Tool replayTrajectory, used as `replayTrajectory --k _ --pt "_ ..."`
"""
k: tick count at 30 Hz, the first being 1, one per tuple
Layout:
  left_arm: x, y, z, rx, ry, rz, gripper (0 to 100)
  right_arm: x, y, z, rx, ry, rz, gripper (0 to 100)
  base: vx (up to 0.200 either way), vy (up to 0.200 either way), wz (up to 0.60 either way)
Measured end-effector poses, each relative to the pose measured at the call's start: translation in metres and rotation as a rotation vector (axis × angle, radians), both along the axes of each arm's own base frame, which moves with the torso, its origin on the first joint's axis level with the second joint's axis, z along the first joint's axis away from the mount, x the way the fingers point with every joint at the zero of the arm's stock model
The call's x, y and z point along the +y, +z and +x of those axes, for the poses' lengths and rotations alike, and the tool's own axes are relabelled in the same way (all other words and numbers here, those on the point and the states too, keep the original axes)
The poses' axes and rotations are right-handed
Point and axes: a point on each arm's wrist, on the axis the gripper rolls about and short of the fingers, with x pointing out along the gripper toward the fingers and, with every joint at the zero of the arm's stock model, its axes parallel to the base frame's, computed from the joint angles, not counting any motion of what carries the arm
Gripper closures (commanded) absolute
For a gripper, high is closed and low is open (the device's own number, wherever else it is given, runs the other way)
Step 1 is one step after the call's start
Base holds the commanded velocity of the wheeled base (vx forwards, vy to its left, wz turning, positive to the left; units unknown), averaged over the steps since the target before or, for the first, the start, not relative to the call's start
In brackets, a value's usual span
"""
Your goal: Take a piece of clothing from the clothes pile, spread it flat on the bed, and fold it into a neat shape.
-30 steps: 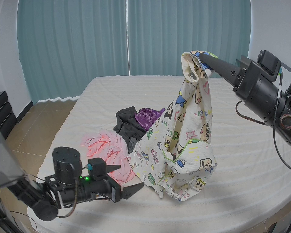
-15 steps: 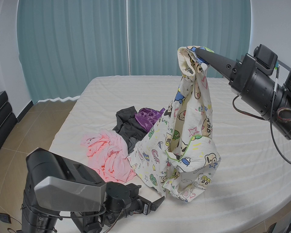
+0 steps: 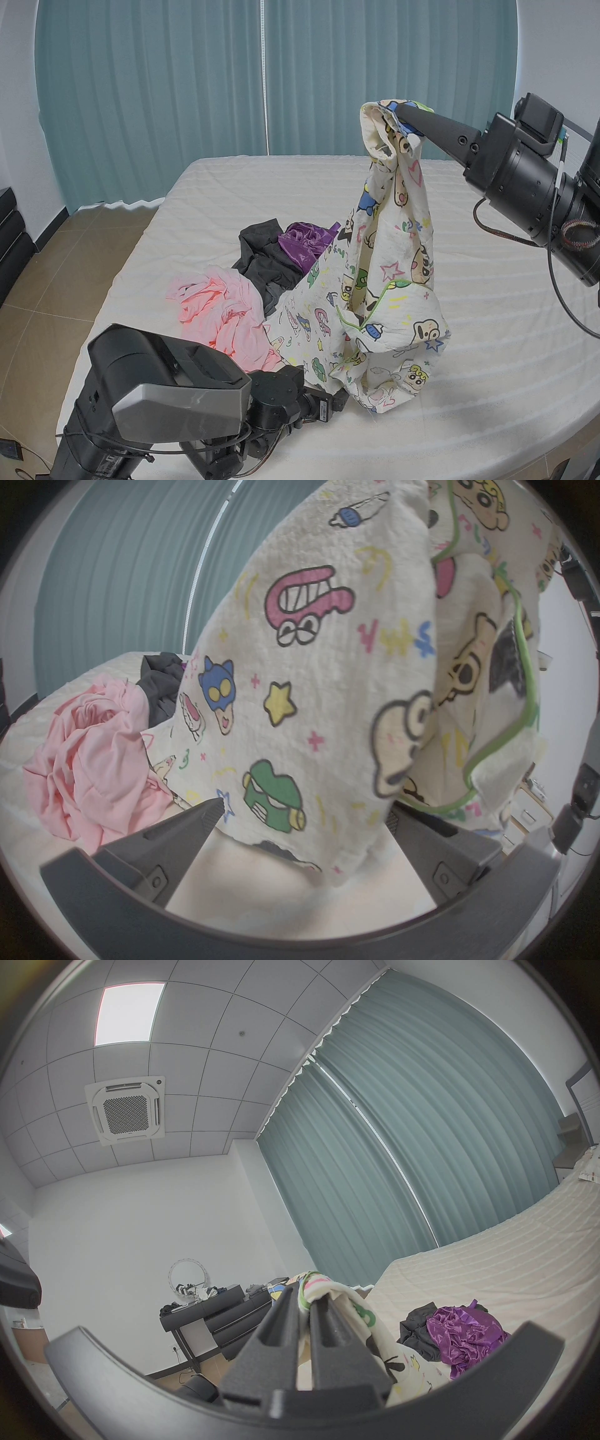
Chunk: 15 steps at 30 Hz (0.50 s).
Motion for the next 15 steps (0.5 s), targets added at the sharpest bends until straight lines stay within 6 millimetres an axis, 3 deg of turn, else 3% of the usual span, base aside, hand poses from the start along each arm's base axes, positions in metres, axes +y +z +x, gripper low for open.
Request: replayTrajectory --k 15 --pt "0.001 -0.011 0.002 0.0 0.039 0.035 0 -0.005 0.009 -0.011 -0.003 0.028 0.042 100 0.0 0.0 0.0"
